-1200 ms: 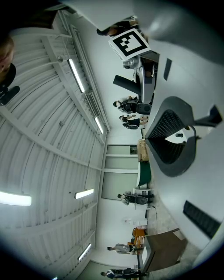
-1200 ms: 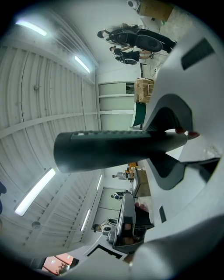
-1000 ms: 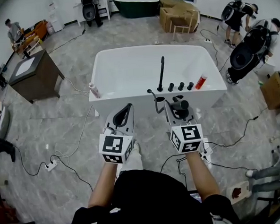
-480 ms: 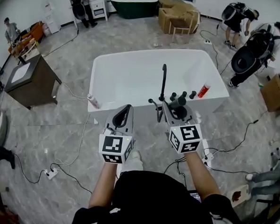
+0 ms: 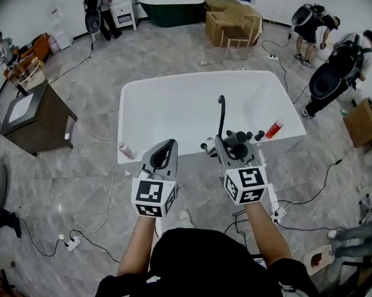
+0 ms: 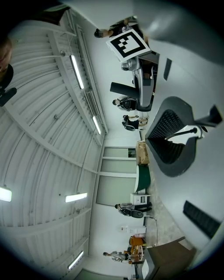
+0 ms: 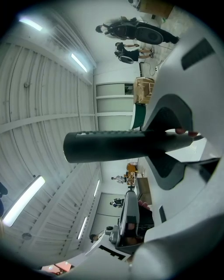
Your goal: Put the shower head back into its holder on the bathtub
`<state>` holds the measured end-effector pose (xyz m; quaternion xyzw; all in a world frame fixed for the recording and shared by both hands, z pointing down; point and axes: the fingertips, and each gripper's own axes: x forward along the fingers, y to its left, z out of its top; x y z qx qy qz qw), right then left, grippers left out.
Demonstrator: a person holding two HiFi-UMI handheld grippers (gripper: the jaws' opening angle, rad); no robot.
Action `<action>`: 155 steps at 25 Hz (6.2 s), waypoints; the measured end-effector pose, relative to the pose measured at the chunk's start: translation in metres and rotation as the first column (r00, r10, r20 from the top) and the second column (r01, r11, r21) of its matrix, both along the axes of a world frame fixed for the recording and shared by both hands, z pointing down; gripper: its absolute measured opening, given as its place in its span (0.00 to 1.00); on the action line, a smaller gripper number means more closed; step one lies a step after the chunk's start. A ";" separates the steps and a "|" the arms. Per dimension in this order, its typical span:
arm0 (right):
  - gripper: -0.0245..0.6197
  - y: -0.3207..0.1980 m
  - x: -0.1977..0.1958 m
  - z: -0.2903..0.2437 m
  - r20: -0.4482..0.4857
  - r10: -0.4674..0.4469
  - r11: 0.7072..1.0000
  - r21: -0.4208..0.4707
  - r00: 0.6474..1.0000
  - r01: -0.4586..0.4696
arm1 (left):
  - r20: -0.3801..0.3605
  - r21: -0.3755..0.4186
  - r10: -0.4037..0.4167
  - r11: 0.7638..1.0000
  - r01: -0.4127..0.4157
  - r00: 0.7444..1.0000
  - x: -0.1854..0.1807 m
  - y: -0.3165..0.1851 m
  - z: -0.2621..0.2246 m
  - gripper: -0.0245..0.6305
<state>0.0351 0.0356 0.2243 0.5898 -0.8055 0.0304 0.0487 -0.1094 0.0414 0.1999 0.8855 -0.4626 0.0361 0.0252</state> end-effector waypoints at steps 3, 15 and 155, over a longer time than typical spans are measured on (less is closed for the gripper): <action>0.25 -0.021 -0.010 0.005 -0.007 0.013 1.000 -0.010 1.000 -0.013 | 0.003 -0.011 0.008 1.000 -0.008 1.000 -0.011 -0.026 0.008 0.05; 0.25 -0.072 -0.031 0.036 -0.044 0.040 0.997 -0.068 0.998 -0.043 | -0.012 -0.031 0.107 0.994 -0.107 0.994 -0.019 -0.076 0.035 0.05; 0.28 -0.278 0.027 0.482 -0.124 -0.275 0.728 -0.674 0.953 0.123 | 0.111 -0.566 -0.008 0.821 0.070 0.994 0.063 -0.269 0.409 0.05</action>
